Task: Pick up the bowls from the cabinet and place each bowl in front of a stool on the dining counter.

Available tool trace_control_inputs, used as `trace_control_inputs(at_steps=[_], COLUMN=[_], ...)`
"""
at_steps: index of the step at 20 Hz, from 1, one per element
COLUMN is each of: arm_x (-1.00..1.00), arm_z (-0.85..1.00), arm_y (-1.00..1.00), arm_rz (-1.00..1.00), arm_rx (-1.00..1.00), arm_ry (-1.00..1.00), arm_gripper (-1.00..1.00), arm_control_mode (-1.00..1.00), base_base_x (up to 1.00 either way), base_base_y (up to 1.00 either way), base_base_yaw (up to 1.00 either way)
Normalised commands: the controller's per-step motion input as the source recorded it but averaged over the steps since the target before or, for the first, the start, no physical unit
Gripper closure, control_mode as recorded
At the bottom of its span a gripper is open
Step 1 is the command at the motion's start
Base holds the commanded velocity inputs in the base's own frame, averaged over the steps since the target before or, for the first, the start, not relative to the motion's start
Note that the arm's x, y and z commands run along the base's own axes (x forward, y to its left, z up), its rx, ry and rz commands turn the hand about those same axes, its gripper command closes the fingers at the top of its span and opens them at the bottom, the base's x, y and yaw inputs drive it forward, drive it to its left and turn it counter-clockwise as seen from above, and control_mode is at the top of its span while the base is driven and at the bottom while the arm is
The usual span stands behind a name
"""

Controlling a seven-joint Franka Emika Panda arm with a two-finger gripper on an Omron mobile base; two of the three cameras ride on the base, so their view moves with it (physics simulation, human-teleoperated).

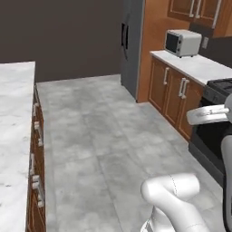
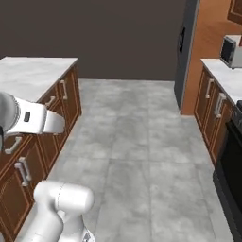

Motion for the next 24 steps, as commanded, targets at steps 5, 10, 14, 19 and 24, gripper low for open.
trace_control_inputs(at_steps=[5,10,14,19,24], arm_x=[0.0,0.0,0.0,0.0,0.0], arm_z=[0.0,0.0,0.0,0.0,0.0], arm_y=[0.0,0.0,0.0,0.0,0.0], arm_rz=[0.0,0.0,0.0,0.0,0.0], arm_rx=[0.0,0.0,0.0,0.0,0.0], arm_ry=[0.0,0.0,0.0,0.0,0.0], arm_gripper=[-1.0,-1.0,-1.0,-1.0,-1.0], arm_control_mode=[1.0,1.0,1.0,1.0,1.0], base_base_x=[0.88,0.57,0.57,0.64,0.82], base_base_y=[0.51,0.44,0.46,0.55,0.83], base_base_yaw=[-0.61,-0.79,-0.78,-0.76,-0.62])
